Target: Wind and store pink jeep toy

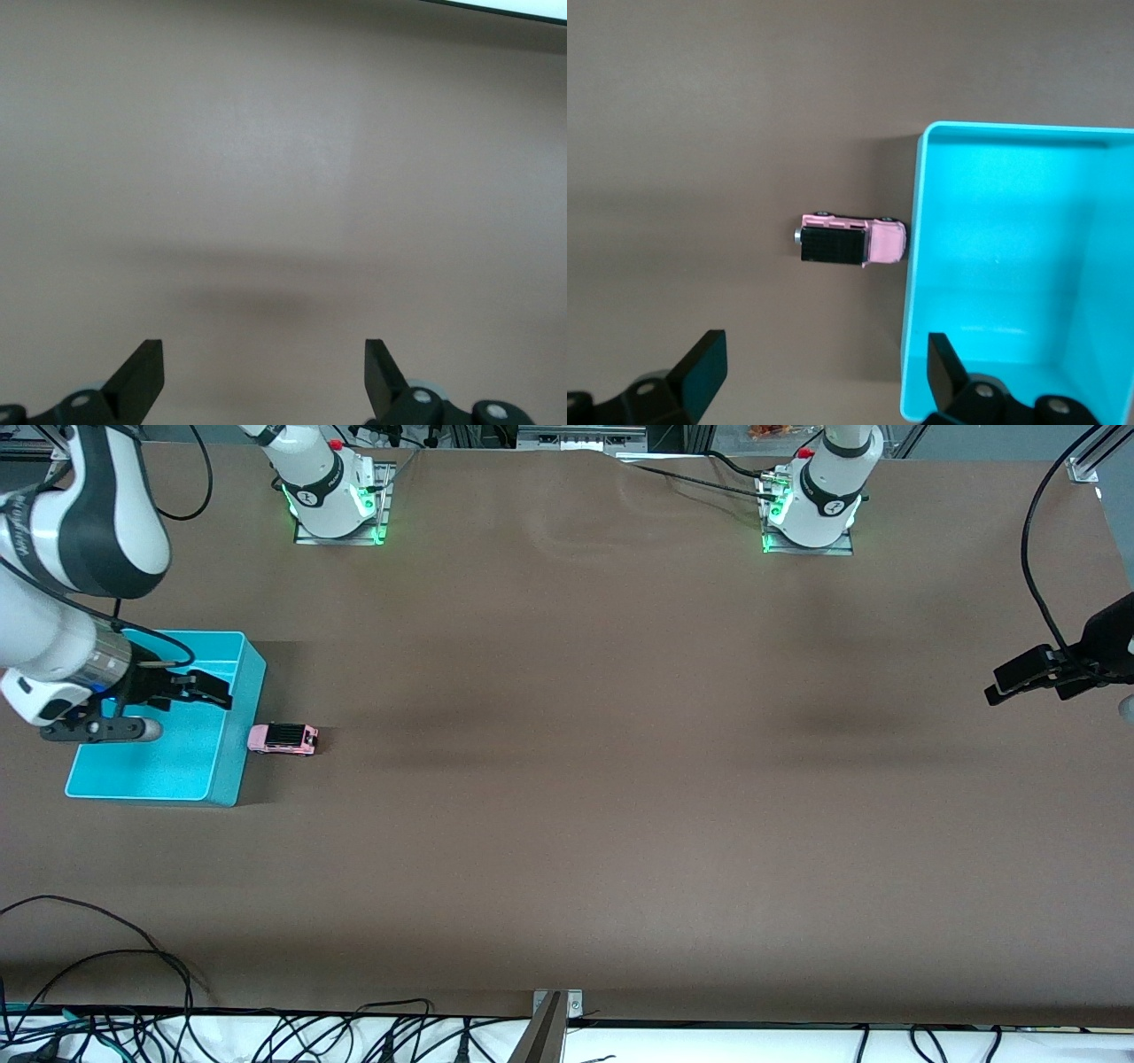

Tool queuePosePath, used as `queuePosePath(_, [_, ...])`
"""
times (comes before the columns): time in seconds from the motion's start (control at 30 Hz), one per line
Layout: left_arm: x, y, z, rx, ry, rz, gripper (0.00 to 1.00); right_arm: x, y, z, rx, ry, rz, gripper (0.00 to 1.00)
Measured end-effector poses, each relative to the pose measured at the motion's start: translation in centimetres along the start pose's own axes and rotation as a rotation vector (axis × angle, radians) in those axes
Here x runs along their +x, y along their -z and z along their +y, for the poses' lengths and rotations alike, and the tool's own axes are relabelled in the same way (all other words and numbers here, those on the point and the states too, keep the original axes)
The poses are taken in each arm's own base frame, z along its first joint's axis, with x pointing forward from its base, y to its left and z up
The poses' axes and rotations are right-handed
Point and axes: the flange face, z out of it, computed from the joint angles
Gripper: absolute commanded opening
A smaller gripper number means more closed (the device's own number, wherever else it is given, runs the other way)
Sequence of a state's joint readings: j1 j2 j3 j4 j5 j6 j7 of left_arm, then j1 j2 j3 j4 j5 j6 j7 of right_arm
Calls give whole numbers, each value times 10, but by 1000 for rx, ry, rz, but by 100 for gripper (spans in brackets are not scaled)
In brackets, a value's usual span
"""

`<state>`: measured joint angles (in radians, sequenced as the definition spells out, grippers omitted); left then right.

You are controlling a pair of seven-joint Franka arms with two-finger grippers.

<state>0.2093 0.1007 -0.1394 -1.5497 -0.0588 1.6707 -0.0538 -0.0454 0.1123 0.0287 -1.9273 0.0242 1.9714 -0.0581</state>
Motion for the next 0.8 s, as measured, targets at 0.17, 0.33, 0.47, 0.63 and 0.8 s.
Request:
queuePosePath(0.17, [0,0,1,0,-1,0,100,-4,-22,-2,-1,0,13,100])
queuePosePath(0.33, [0,0,1,0,-2,-1,100,-10,-44,-1,-3,-2,29,100])
queuePosePath(0.47, [0,0,1,0,-2,-1,100,-15,-62,-1,-4,-3,39,100])
queuePosePath(0.63, [0,0,1,0,-2,-1,100,-23,-84,-1,-5,-28,55,100])
queuePosePath(0.8, [0,0,1,0,-2,-1,100,-32,-103,-1,-5,-77,63,100])
